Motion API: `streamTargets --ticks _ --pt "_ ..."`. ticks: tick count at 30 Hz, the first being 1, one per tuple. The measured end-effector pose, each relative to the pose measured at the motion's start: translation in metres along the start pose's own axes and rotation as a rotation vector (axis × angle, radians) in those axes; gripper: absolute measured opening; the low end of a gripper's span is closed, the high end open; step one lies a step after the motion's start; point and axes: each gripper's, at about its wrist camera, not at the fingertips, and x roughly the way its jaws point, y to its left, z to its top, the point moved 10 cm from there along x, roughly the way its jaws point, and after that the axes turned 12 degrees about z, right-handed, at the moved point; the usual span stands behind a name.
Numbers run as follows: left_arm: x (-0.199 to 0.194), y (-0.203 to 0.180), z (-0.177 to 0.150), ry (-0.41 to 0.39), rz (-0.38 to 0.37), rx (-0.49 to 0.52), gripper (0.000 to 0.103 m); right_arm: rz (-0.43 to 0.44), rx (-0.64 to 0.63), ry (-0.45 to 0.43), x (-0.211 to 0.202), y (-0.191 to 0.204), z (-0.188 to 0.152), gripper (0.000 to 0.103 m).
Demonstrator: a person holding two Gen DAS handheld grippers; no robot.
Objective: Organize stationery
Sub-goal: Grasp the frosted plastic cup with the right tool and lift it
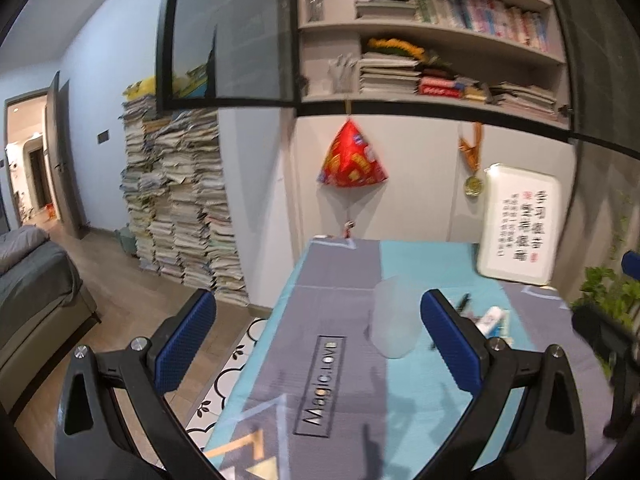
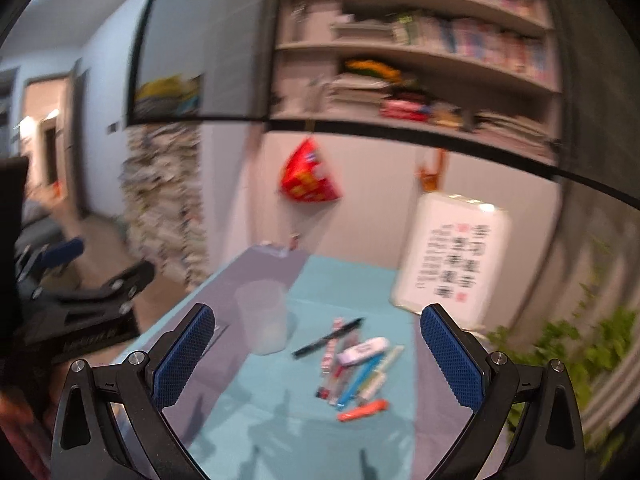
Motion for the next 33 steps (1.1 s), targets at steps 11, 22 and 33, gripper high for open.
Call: streamTargets --ticks 11,22,33 --pt "0.09 0.019 -0.023 0.062 0.08 -0.028 0.101 0.203 -0.05 0.185 0.138 0.018 -0.035 0.103" --pt "0.14 0.02 -0.032 0.115 0.1 -0.032 0.101 0.206 -0.113 0.334 0.228 0.014 -0.061 0.103" --pt "0.138 0.016 -0.033 0.139 0.099 -0.028 0.101 0.197 -0.078 0.319 0.213 0.002 -0.052 0.07"
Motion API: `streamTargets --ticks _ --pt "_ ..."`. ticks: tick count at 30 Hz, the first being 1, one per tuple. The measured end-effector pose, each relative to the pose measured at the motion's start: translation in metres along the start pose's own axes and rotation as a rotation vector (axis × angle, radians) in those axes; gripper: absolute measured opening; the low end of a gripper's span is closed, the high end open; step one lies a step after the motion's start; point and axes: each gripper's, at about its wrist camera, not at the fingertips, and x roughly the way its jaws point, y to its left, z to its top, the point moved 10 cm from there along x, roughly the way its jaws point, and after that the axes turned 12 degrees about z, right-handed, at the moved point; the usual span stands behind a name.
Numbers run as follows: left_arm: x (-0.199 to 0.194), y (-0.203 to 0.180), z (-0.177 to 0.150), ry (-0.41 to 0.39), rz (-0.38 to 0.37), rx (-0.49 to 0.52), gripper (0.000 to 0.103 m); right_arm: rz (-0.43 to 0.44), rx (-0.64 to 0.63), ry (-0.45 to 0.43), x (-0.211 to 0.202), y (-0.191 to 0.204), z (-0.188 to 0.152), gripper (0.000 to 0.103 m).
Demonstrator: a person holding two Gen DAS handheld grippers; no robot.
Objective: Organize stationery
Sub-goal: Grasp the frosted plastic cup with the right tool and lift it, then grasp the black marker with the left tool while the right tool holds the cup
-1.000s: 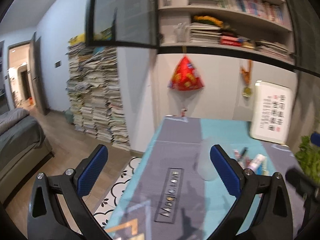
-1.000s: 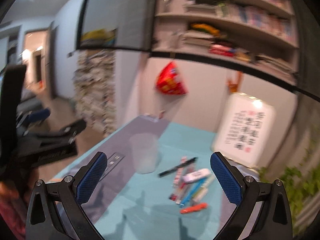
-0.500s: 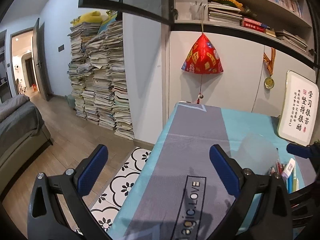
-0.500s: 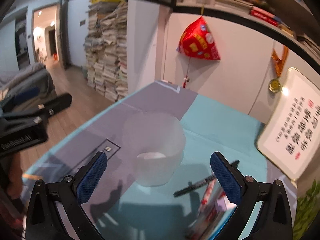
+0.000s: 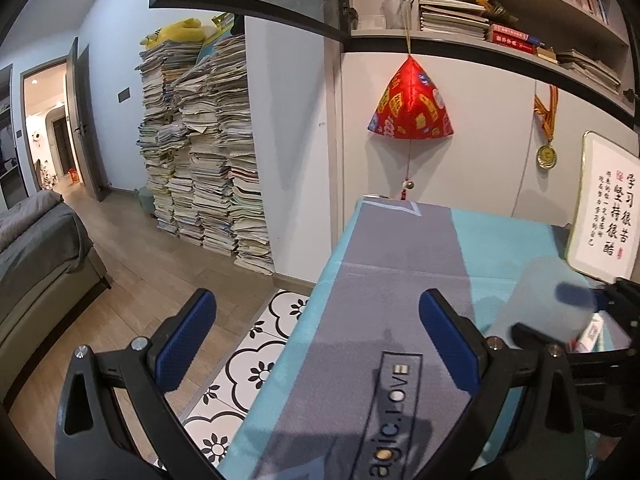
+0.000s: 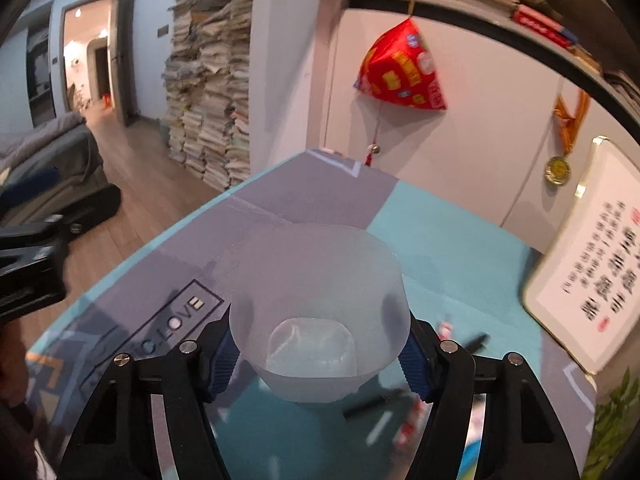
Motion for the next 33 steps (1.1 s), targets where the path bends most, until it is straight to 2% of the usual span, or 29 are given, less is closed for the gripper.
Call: streamTargets --ticks 2,4,8,12,15,18,20,24,27,29,33 --pt "-0.007 -0.008 0.0 0.003 -0.024 0.003 0.101 -0.013 0.018 -0.028 -0.029 -0.007 -0.008 0.07" --pt "-0.015 -0.022 -0.002 0.007 -0.065 0.015 0.101 -0.065 0.047 -0.044 -0.062 -0.025 -0.023 0.07" --pt "-0.032 -0.067 -0.012 0.018 -0.148 0.096 0.101 -0.217 0.133 -0.007 -0.112 -0.073 -0.072 0.07" --pt "-0.045 -0.109 -0.019 0.012 -0.203 0.171 0.101 -0.263 0.267 -0.004 -0.14 -0.115 -0.107 0.07" --pt "-0.049 -0.135 -0.02 -0.018 -0.21 0.228 0.101 -0.316 0.282 0.018 -0.144 -0.134 -0.122 0.07" --pt "-0.045 -0.162 -0.017 -0.046 -0.234 0.288 0.101 -0.299 0.289 0.025 -0.138 -0.145 -0.136 0.07" --pt "-0.042 -0.182 -0.014 -0.062 -0.256 0.323 0.1 -0.274 0.282 -0.007 -0.139 -0.147 -0.137 0.07" --pt "-0.031 -0.226 -0.013 -0.018 -0.347 0.38 0.096 -0.244 0.267 -0.037 -0.135 -0.148 -0.133 0.07" --pt "-0.022 -0.256 -0.021 0.031 -0.399 0.422 0.09 -0.229 0.241 -0.053 -0.133 -0.146 -0.131 0.07" --pt "-0.015 -0.269 -0.026 0.058 -0.408 0.449 0.077 -0.222 0.229 -0.07 -0.133 -0.146 -0.132 0.07" --pt "-0.008 -0.289 -0.036 0.095 -0.462 0.491 0.059 -0.217 0.21 -0.125 -0.133 -0.144 -0.132 0.07"
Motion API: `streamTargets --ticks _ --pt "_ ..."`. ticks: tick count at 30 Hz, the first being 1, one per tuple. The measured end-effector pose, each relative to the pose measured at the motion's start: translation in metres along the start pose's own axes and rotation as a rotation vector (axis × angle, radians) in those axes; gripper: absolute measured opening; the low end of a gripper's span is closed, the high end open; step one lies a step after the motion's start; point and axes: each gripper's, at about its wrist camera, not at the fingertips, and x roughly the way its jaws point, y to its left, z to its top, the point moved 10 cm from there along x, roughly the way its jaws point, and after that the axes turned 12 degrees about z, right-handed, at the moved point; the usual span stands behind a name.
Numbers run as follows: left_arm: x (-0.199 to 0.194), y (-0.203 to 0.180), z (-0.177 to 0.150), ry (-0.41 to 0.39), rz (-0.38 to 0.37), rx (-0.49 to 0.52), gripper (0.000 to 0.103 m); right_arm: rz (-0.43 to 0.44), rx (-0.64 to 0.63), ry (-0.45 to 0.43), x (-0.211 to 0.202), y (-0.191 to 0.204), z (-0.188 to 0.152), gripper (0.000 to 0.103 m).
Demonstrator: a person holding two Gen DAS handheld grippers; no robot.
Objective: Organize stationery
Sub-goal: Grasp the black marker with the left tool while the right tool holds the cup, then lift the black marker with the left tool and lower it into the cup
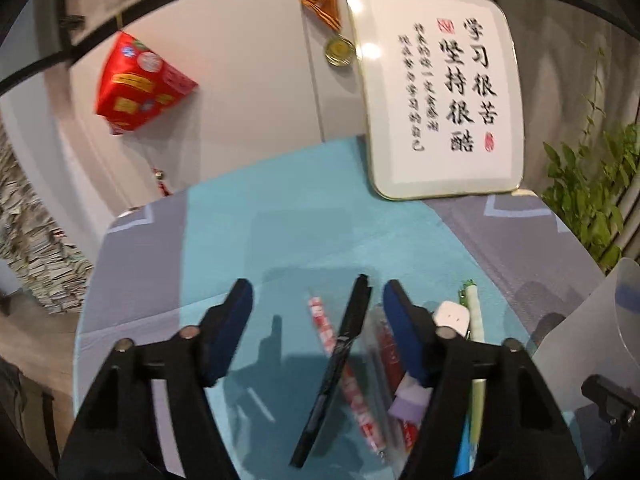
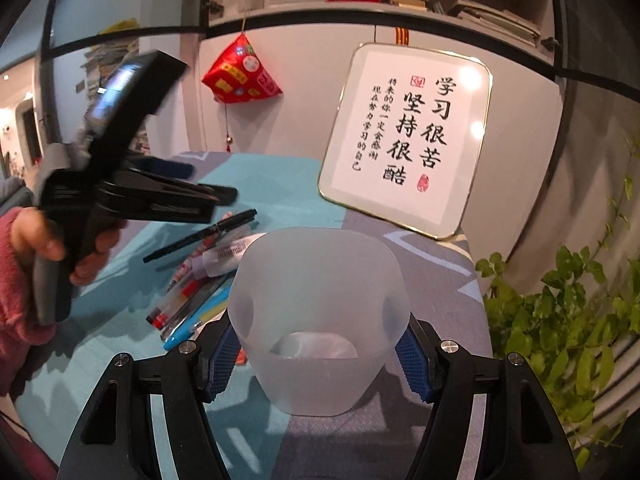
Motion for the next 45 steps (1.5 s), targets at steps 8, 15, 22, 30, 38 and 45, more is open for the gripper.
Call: streamTargets --ticks 8,15,22,30,38,45 --pt "0.015 -0.018 0.001 0.03 -0.079 0.087 0.042 0.031 0.005 -0.021 0.001 -0.001 -0.001 0.07" --pt "0.036 -0.028 -0.002 0.115 -0.144 0.129 0.019 0.031 0.017 0.024 0.009 -0.003 -0.011 0.07" --pt "0.035 -0.038 -0.011 0.145 -0.191 0.122 0.012 0.04 0.033 0.017 0.008 -0.004 -0.01 0.069" --pt "-0.009 -0.024 0.002 0.063 -0.185 0.04 0.012 0.039 0.015 0.013 0.007 -0.002 -0.01 0.069" --pt "-0.102 -0.006 0.032 -0.111 -0.178 -0.03 0.009 0.047 0.031 0.008 0.006 -0.004 -0.011 0.069" --pt "-0.173 -0.02 0.059 -0.228 -0.263 -0.055 0.008 0.053 0.043 0.004 0.006 -0.005 -0.011 0.069"
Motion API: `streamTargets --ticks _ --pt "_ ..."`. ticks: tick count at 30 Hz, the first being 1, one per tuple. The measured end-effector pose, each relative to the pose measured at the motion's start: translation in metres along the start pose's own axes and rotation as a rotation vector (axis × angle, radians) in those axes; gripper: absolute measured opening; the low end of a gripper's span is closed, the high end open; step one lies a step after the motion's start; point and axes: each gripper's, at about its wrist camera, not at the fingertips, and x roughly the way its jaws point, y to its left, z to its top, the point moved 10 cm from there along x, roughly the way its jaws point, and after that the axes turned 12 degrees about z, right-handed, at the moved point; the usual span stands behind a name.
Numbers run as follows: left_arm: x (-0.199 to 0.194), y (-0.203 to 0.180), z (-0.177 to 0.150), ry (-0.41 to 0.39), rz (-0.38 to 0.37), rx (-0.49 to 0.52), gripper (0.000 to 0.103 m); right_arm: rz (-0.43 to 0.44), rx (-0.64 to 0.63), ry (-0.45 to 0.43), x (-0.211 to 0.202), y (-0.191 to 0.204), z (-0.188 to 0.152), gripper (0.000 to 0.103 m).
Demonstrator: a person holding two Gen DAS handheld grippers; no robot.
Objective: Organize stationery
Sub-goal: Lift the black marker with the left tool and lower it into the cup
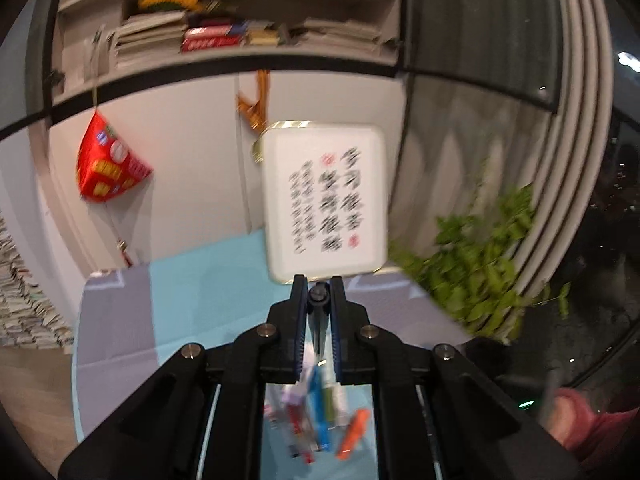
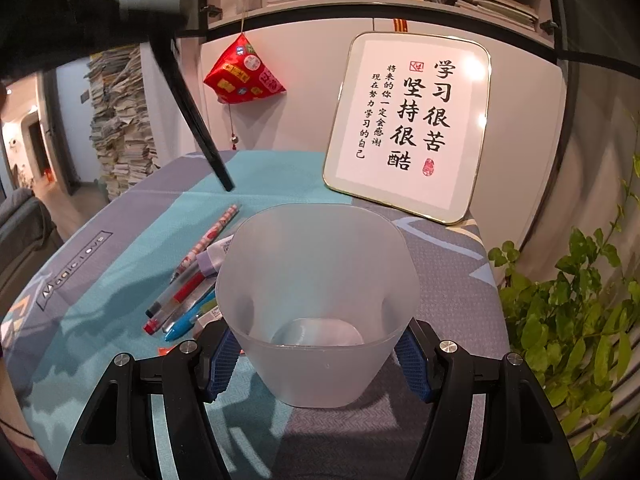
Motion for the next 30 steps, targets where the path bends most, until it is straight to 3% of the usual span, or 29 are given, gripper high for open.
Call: streamTargets --ticks 10,18,30 --pt "-0.027 -0.061 0.032 -0.074 -0.114 0.037 0.008 -0.007 -0.009 -0.006 -0.001 0.0 0.001 0.069" --pt "0.004 -0.082 0.005 0.033 -0.142 0.056 0.008 -0.005 -0.028 -0.004 -0.003 0.005 0.0 0.069" --pt "0.034 -0.08 -0.038 0.172 -0.157 0.028 0.009 -0.005 -0.018 0.013 0.002 0.002 -0.002 0.069"
